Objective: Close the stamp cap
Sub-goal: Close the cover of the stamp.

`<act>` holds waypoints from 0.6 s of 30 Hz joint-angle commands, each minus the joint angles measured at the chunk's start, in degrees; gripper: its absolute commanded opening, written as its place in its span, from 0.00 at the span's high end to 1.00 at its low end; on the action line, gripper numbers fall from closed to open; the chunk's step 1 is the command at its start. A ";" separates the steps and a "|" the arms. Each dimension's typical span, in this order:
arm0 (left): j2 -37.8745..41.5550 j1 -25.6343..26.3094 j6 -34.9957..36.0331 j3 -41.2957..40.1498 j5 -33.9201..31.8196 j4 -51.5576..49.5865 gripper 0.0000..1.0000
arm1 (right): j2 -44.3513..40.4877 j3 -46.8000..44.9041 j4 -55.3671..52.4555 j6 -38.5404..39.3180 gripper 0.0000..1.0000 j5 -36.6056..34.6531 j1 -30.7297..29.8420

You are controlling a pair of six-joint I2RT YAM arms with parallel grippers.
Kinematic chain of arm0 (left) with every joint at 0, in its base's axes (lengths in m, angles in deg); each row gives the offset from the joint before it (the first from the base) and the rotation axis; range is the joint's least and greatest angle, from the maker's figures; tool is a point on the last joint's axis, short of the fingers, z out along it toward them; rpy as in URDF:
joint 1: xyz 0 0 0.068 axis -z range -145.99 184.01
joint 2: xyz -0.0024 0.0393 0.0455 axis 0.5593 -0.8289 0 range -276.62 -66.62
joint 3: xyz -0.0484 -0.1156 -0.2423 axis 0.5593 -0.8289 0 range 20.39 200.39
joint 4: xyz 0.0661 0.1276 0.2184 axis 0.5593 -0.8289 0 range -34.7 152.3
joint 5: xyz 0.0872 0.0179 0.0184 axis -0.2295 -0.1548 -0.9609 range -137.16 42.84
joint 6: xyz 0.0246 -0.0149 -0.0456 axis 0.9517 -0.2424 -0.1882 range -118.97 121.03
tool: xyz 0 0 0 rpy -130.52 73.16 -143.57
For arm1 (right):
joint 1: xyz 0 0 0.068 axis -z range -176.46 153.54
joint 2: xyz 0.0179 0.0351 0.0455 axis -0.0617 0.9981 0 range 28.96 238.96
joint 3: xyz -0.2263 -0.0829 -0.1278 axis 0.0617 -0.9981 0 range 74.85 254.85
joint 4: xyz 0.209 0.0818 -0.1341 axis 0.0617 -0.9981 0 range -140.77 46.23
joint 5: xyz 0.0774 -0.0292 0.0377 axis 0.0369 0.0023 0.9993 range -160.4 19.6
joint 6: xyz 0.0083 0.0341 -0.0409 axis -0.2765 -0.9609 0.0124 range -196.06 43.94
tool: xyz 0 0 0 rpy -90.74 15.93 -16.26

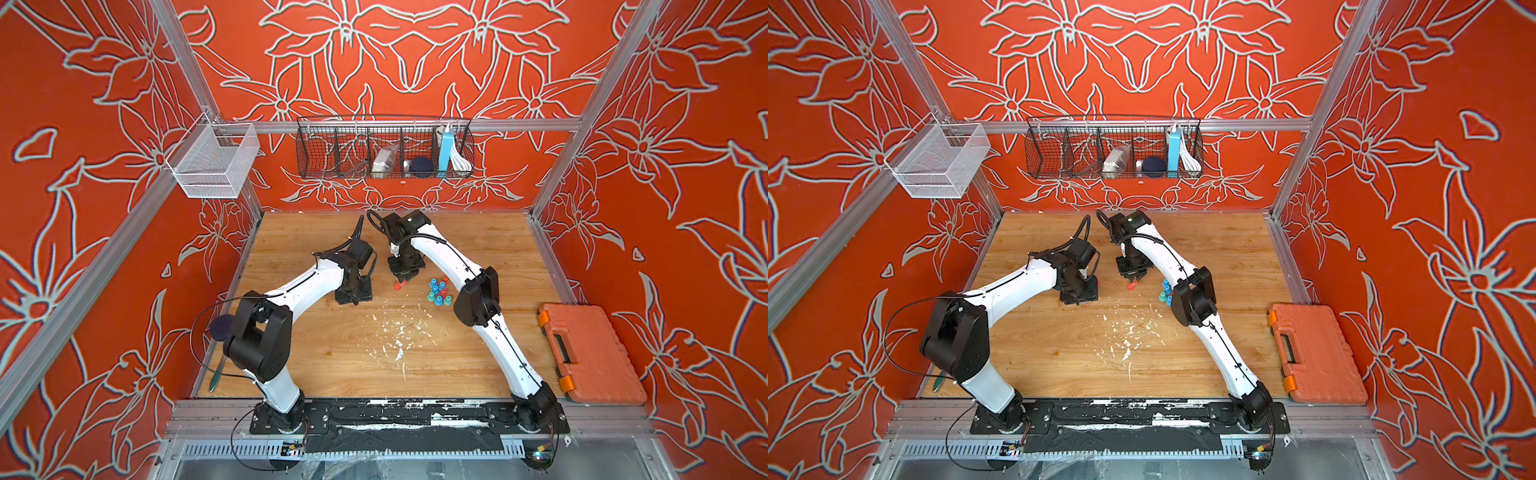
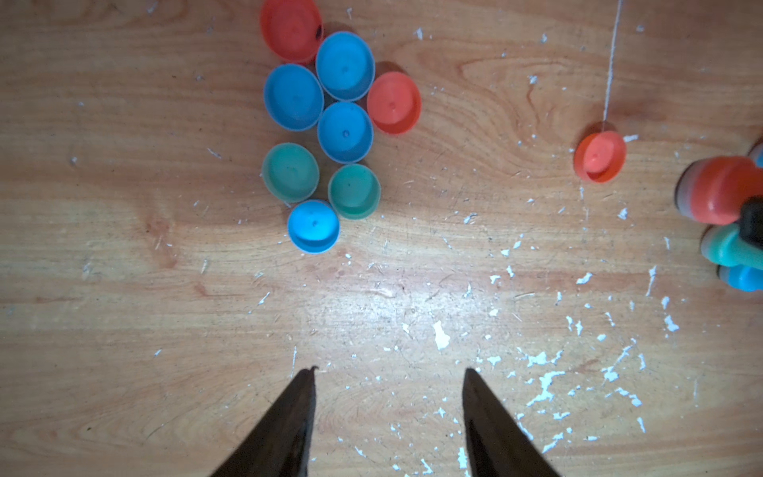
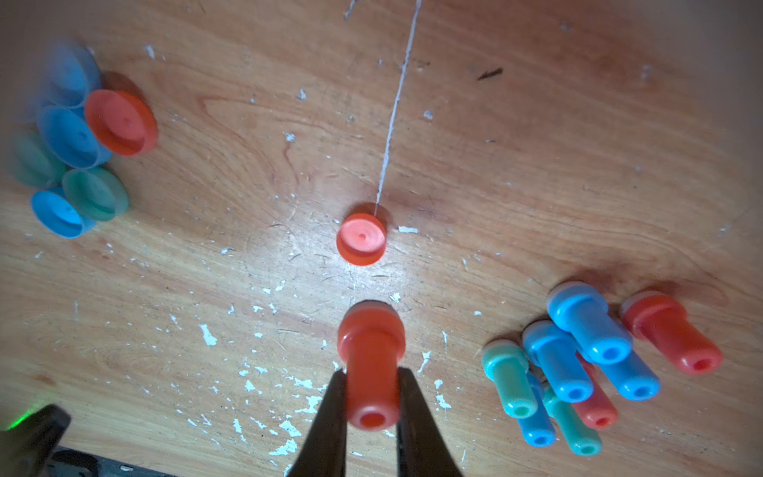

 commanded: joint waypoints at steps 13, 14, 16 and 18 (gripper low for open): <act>2.04 -0.52 0.29 -0.82 -1.06 -1.52 0.43 | 4.14 2.82 -0.06 -2.39 1.00 0.82 -0.39; 2.10 -0.57 0.29 -0.83 -1.06 -1.52 0.43 | 4.30 3.11 0.02 -2.53 1.00 0.93 -0.37; 2.21 -0.52 0.30 -0.91 -1.15 -1.52 0.43 | 4.74 3.87 0.15 -2.83 1.00 1.19 -0.37; 2.23 -0.52 0.33 -0.93 -1.15 -1.61 0.43 | 5.03 4.45 0.24 -3.03 1.00 1.54 -0.46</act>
